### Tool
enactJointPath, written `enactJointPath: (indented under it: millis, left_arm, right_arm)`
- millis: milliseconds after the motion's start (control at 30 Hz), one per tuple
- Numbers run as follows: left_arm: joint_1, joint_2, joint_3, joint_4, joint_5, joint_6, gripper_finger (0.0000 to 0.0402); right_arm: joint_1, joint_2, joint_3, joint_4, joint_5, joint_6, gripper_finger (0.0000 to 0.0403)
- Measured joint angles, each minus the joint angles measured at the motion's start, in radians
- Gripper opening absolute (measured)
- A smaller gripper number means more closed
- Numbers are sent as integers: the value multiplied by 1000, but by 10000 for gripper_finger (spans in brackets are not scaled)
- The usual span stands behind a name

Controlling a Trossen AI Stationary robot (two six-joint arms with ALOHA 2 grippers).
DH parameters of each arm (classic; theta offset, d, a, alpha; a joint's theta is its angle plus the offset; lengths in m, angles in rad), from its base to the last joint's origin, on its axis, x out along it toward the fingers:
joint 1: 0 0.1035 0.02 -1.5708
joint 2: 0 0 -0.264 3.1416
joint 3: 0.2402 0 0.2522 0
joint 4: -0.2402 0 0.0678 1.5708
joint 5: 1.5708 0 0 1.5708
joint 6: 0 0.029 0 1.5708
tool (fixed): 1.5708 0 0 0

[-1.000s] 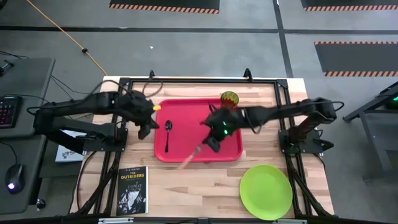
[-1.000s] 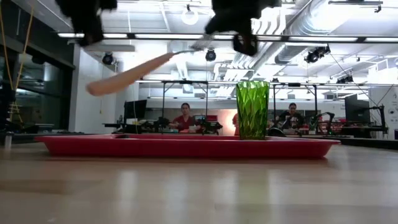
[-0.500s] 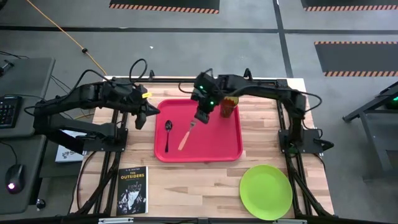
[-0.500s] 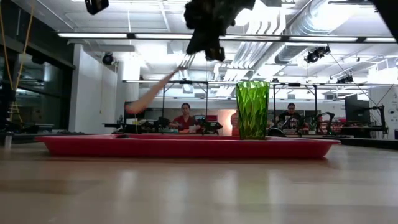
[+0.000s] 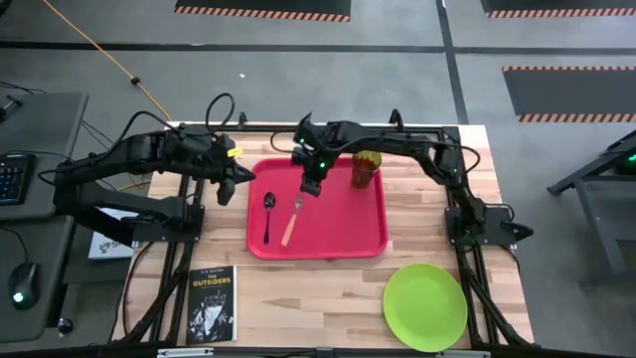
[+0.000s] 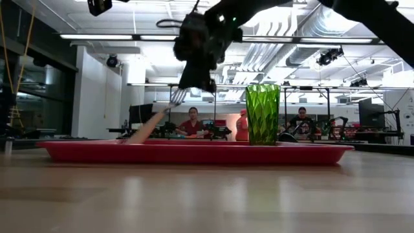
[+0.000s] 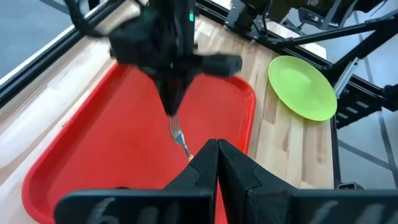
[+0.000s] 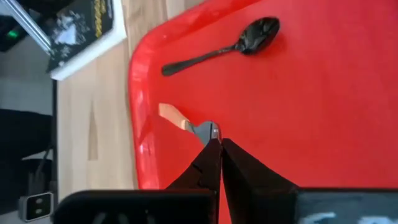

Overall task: Pick and place plate/cup/fork/spoon on tray
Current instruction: Put the orange fork to the right side of the black spoon on the red tray

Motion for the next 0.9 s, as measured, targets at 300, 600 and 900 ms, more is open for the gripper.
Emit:
enactJointPath:
  millis: [300,600,900]
  left_arm:
    - [0,0,0,1,-2,0,0]
    - [0,0,0,0,-23,-29,0]
    - [0,0,0,0,-20,-35,0]
  right_arm:
    - [15,88,0,72,19,-1,0]
    - [15,102,-21,137,174,7,0]
    - [15,101,-21,138,185,-1,2]
